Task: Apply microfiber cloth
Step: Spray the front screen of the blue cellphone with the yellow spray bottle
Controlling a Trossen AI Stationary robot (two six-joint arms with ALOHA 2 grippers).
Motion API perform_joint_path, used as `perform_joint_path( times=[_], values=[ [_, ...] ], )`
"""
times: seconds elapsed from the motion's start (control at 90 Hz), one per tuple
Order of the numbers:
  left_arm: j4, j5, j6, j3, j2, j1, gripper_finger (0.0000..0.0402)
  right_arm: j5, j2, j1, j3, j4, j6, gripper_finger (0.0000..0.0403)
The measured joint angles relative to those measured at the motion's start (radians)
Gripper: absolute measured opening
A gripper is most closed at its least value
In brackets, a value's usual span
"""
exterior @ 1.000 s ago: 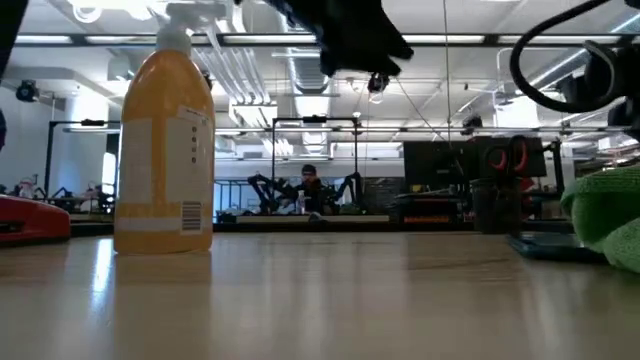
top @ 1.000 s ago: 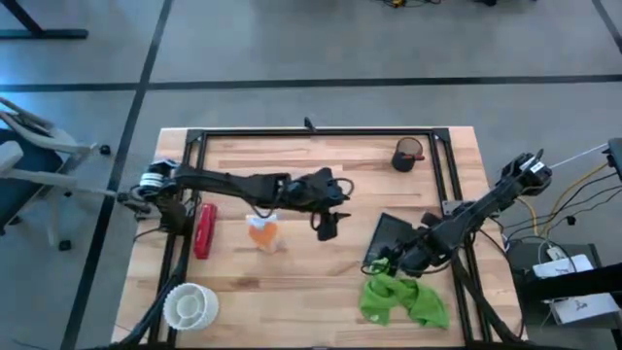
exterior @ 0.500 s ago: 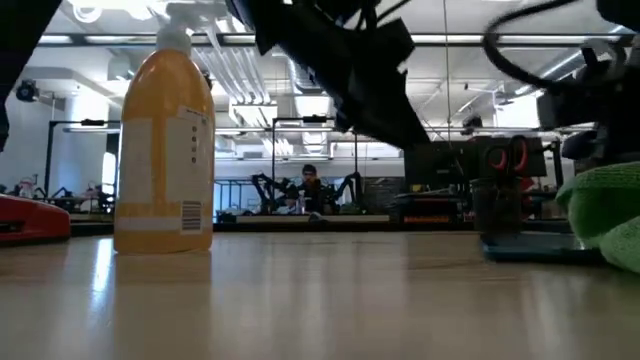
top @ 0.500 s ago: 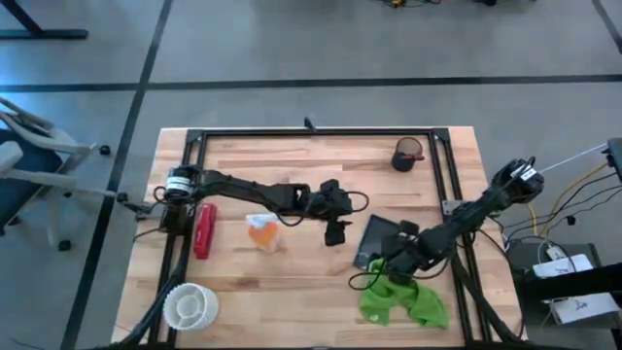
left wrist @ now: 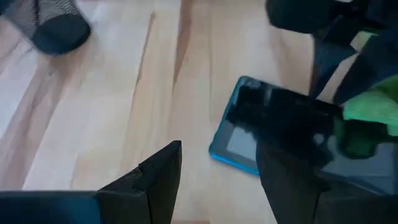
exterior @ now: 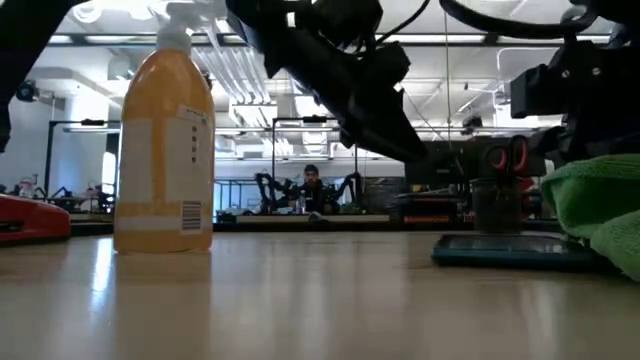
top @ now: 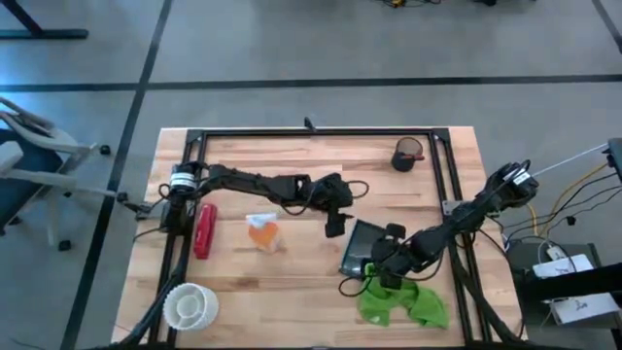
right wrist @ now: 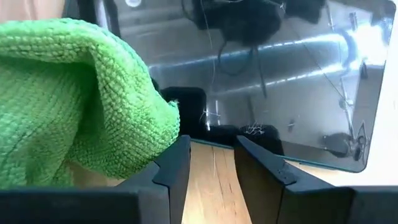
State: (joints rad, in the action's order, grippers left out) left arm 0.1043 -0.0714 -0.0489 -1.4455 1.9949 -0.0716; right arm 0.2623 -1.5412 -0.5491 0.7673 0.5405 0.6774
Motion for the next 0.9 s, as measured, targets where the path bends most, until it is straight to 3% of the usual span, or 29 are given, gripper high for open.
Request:
perform_joint_path(
  times=[0.122, 0.356, 0.6, 0.9],
  values=[
    [-0.02, -0.094, -0.05, 0.011, 0.0, -0.043, 0.0193, 0.0, -0.003, 0.0, 0.0, 0.004, -0.033, 0.0103],
    [-0.168, -0.176, -0.099, 0.115, 0.0, -0.107, 0.0198, 0.025, -0.047, 0.0, 0.002, 0.017, -0.195, 0.0112],
    [-0.306, -0.178, -0.164, 0.261, 0.0, -0.115, 0.0185, 0.087, -0.054, 0.002, 0.009, 0.024, -0.334, 0.0123],
    [-0.317, -0.176, -0.141, 0.351, 0.0, -0.113, 0.0173, 0.171, -0.077, 0.039, 0.027, -0.025, -0.444, 0.0128]
  ],
)
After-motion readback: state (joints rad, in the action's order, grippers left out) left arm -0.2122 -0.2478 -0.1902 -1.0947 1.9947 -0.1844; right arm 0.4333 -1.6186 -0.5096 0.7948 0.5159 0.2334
